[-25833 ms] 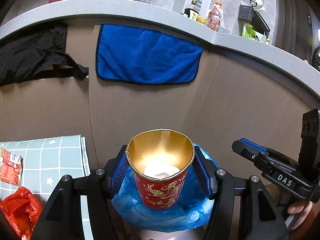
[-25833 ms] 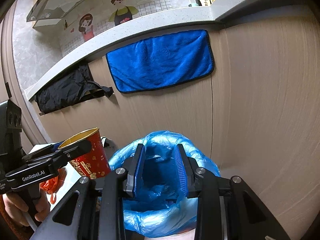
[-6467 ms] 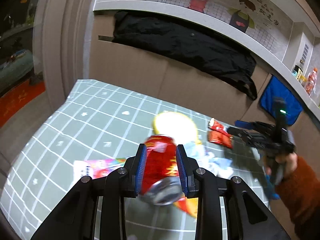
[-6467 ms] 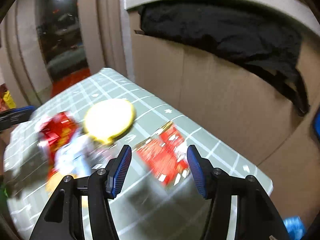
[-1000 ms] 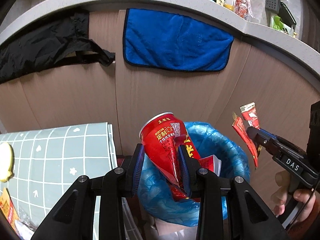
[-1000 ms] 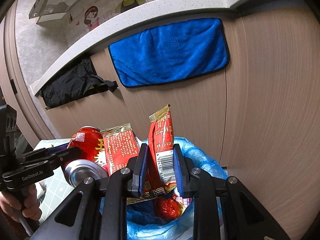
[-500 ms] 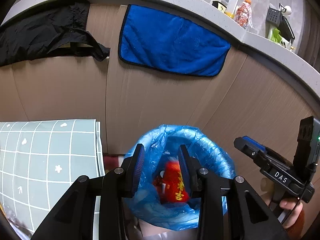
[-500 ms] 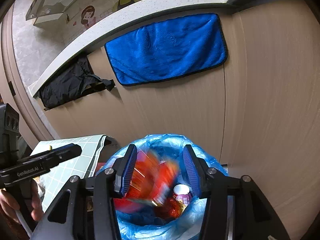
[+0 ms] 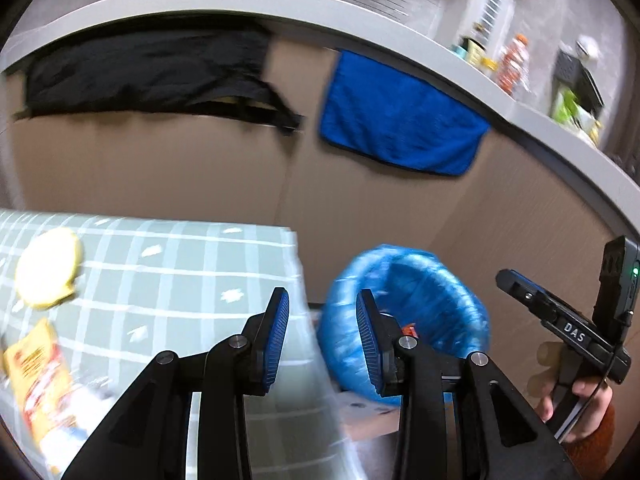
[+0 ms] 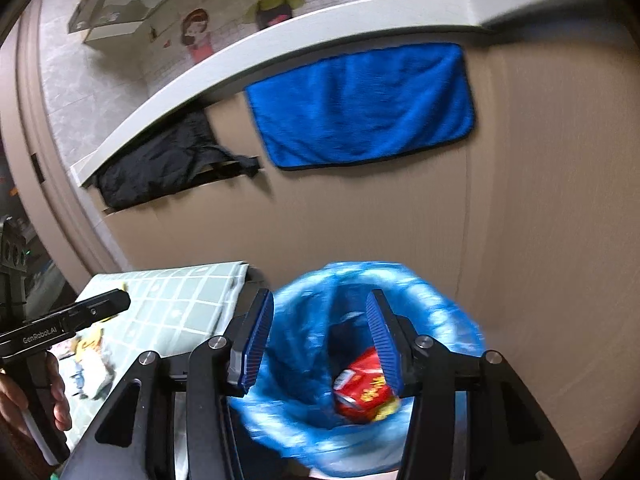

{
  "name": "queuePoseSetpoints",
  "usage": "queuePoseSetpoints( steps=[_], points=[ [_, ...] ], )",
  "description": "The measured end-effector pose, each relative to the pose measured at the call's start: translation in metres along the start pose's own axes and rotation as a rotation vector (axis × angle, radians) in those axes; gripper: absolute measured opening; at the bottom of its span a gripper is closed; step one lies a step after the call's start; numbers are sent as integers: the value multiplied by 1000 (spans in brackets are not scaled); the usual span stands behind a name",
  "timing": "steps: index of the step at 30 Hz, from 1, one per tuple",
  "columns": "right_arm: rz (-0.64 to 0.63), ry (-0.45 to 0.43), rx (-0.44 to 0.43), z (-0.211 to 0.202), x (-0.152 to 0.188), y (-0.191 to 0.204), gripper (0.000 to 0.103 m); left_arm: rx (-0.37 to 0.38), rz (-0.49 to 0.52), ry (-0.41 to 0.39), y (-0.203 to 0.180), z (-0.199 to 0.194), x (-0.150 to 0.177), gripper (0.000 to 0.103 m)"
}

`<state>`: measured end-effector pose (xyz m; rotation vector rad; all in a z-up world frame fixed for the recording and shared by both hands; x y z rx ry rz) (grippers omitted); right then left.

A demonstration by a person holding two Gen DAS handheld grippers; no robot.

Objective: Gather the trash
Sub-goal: 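Move both grippers back over the table toward the remaining trash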

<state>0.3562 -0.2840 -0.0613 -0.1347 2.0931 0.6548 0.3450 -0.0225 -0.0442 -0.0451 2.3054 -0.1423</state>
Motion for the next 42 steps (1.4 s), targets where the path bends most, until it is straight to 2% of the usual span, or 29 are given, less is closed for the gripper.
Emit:
queuePoseSetpoints(
  steps=[6, 13, 16, 20, 25, 31, 34, 38, 40, 42],
  points=[
    [-69, 61, -99, 26, 9, 72, 47, -112, -101, -27, 91, -33, 11, 36],
    [-207, 159, -229, 62, 33, 182, 47, -275, -280, -42, 231, -70, 36, 36],
    [-253, 213, -289, 81, 49, 225, 47, -336, -333, -34, 277, -82, 53, 36],
    [-296, 287, -354, 105, 73, 270, 47, -371, -394, -15, 321, -92, 78, 36],
    [-354, 353, -399, 124, 101, 312, 47, -394, -425, 16, 349, -93, 101, 36],
    [-426, 409, -411, 141, 125, 339, 48, -365, -414, 36, 349, -88, 109, 36],
    [-432, 460, -400, 156, 141, 339, 48, -342, -386, 38, 342, -85, 108, 36],
    [-417, 570, -395, 177, 174, 332, 47, -319, -347, 41, 332, -82, 108, 36],
    [-391, 562, -419, 176, 178, 330, 47, -309, -328, 48, 327, -80, 108, 36],
    [-363, 544, -429, 170, 172, 325, 41, -295, -306, 53, 321, -78, 109, 36]
  ],
)
Point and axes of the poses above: each gripper's, at about its wrist camera, not at the fingertips, and z roughly the way its jaws point, y to its left, x to its underside, the point moved 9 cm from there along z, roughly the way its jaws point, and after that the axes turned 15 degrees about -x, right-handed, at the moved point
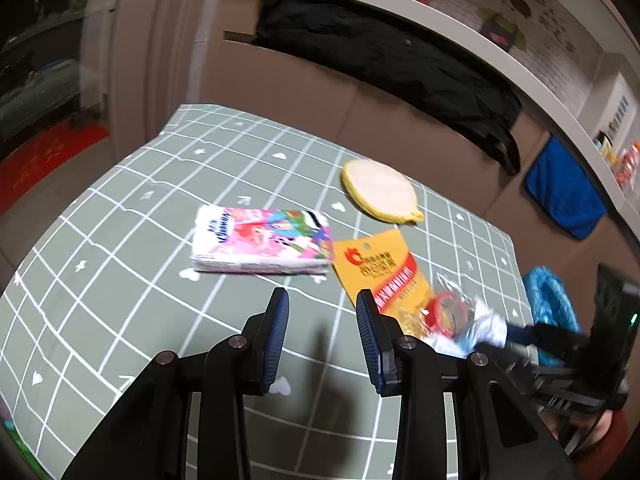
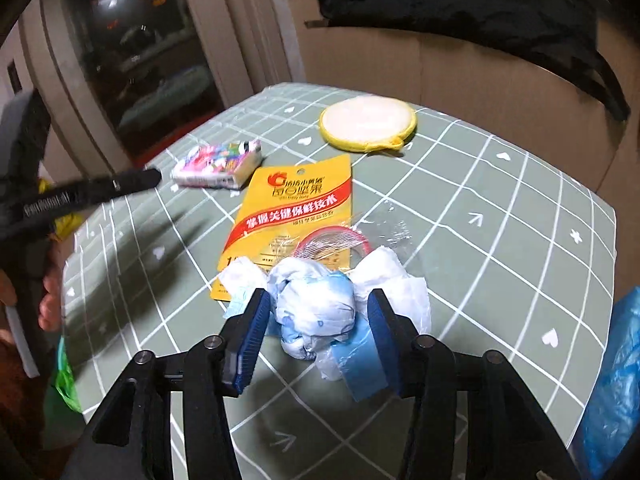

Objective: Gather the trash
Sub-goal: 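Move both grippers back over the table toward the remaining trash, then grasp the clear plastic cup with the left gripper while the right gripper grasps white tissues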

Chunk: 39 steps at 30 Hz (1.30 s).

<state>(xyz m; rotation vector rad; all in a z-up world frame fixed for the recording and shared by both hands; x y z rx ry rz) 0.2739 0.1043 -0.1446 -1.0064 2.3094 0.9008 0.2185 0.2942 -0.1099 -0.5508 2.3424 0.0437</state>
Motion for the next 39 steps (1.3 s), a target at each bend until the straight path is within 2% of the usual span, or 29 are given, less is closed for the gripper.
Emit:
queuePoseSetpoints(
  steps=[4, 11, 15, 18, 23, 25, 32, 36, 39],
  points=[
    [24, -76, 20, -33, -3, -9, 33, 57, 47, 14, -24, 0, 6, 36],
    [116, -214, 102, -101, 4, -46, 33, 183, 177, 92, -89, 4, 20, 36],
    [198, -247, 123, -122, 18, -72, 33, 179, 293, 75, -127, 7, 23, 36],
    [231, -254, 135, -128, 29, -83, 33, 166, 400, 94, -154, 17, 29, 36],
    [269, -267, 125, -130, 41, -92, 33, 66, 489, 87, -168, 39, 33, 36],
    [278, -268, 122, -129, 45, -94, 33, 34, 507, 84, -169, 44, 36, 36],
    [313, -253, 107, -121, 56, -103, 34, 26, 542, 58, -174, 45, 41, 45],
    [320, -249, 101, -116, 58, -101, 35, 58, 564, 65, -179, 42, 46, 46],
    [322, -246, 101, -114, 59, -100, 35, 90, 537, 76, -177, 36, 44, 45]
  ],
)
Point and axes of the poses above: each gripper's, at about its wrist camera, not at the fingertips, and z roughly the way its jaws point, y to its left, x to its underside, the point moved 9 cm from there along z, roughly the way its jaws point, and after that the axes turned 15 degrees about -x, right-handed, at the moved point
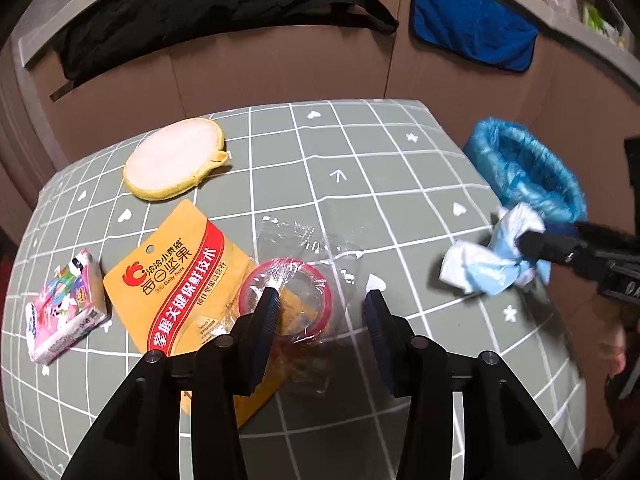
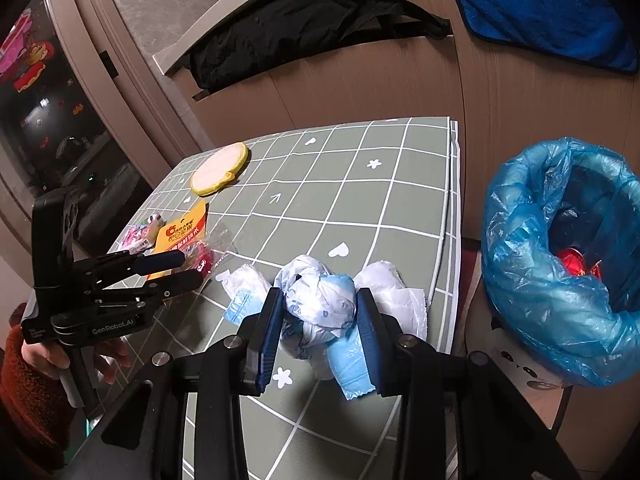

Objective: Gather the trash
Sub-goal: 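Grasp the clear plastic cup with the left gripper while the right gripper grasps white tissues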

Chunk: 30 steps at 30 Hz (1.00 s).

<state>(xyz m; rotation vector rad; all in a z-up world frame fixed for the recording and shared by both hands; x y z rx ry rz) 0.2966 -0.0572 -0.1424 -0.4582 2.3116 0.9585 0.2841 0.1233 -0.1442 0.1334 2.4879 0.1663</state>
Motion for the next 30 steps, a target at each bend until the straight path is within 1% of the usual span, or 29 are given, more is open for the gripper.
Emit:
queuePoseSetpoints(
  steps=[2, 3, 7, 9, 11, 13, 14, 15, 18, 24, 29, 30],
  points=[
    [-3, 2, 1, 0, 1, 0, 35, 31, -50, -7, 6, -6, -3, 46],
    [-5, 3, 2, 0, 2, 0, 35, 29, -76, -5, 11, -6, -4, 46],
    [-5, 10, -3, 3, 4, 0, 35, 5, -126, 30, 25, 5, -2, 46],
    [-3, 11, -8, 4, 5, 0, 35, -6, -139, 29, 27, 7, -3, 46],
    [-3, 14, -11, 5, 7, 0, 36, -1, -156, 43, 28, 11, -2, 48],
    [-2, 18, -14, 6, 8, 1, 36, 7, -172, 53, 30, 17, -1, 57],
    [-3, 19, -14, 6, 8, 1, 36, 9, -179, 53, 31, 19, -1, 59],
    [-6, 20, -14, 6, 8, 2, 36, 6, -184, 55, 32, 20, -1, 62],
    [-16, 24, -10, 6, 9, 3, 36, 21, -203, 75, 34, 25, -1, 65],
    [-12, 27, -12, 8, 11, 4, 36, 19, -204, 66, 34, 25, -1, 66],
    [-13, 28, -11, 9, 11, 4, 36, 25, -213, 79, 34, 24, 0, 66],
    [-15, 27, -9, 9, 11, 4, 36, 24, -210, 81, 34, 24, 0, 65]
  ],
)
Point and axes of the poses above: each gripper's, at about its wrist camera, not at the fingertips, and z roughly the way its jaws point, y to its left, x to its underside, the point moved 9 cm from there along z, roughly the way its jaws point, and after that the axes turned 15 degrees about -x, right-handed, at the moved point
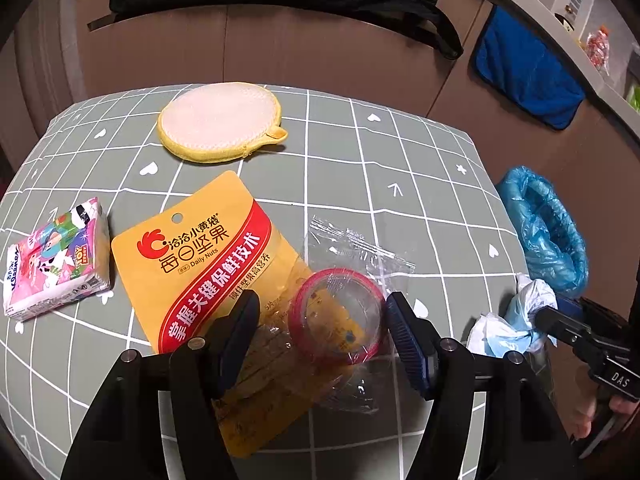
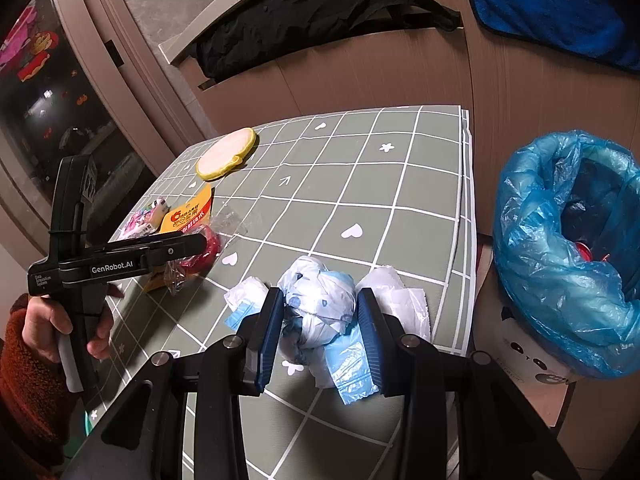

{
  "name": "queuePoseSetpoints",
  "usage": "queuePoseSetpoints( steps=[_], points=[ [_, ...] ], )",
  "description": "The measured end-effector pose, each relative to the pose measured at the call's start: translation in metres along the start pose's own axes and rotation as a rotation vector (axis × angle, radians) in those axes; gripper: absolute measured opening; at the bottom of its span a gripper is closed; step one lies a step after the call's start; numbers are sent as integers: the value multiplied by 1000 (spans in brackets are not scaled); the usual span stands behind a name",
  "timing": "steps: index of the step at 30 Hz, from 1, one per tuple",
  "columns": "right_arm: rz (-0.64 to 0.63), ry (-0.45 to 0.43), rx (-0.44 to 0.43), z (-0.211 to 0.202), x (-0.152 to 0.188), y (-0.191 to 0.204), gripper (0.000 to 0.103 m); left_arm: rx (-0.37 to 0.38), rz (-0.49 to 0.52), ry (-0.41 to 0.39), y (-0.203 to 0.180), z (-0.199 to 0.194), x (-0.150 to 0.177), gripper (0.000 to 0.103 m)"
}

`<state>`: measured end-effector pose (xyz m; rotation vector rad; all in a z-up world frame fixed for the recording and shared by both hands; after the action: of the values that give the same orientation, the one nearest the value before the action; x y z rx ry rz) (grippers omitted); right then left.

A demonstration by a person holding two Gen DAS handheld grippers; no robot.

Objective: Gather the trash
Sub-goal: 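Grasp the clear plastic cup with the left gripper while the right gripper grasps white tissues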

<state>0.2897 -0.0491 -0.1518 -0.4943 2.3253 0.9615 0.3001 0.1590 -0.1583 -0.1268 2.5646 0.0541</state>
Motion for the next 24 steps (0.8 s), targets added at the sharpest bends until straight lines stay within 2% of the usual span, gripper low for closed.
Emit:
queuePoseSetpoints(
  steps=[3, 4, 5, 10, 14, 18, 19, 20, 21, 24],
  points=[
    [-15, -7, 3, -1, -2, 3, 36, 0, -25, -1, 1, -4, 1, 54],
    [-25, -11, 5, -2, -3, 5, 36, -5, -34, -12, 1, -7, 2, 43],
    [-34, -19, 7, -3, -5, 8, 34, -18, -31, -20, 1, -10, 2, 41],
    [-116, -36, 5, -9, -19, 28, 23, -46, -16, -74, -1, -26, 5, 38],
    [-178, -25, 1, -9, -24, 41, 17, -49, -50, -110, 5, -41, 2, 37],
    [-224, -65, -17, -21, -26, 51, 18, -64, -82, -150, 17, -59, -3, 37],
    [-238, -73, -23, -24, -26, 53, 31, -62, -89, -153, 18, -61, -4, 37],
    [-250, -65, -10, -26, -24, 53, 54, -58, -99, -157, 20, -64, -5, 37],
    [-252, -46, 1, -24, -22, 51, 62, -55, -111, -161, 21, -66, -6, 37],
    [-218, 20, 39, -8, -13, 34, 63, -48, -128, -174, 20, -71, -9, 37]
  ],
)
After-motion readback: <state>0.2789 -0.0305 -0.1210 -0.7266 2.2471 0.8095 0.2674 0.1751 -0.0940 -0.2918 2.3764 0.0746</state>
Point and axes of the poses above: each gripper's, at about its wrist camera, not at the fingertips, and z roughly the way its jaws point, y to its left, x to its underside, the point moved 9 cm from there along z, roughly the way its jaws point, and after that the axes turned 15 degrees about -x, right-handed, at the moved point
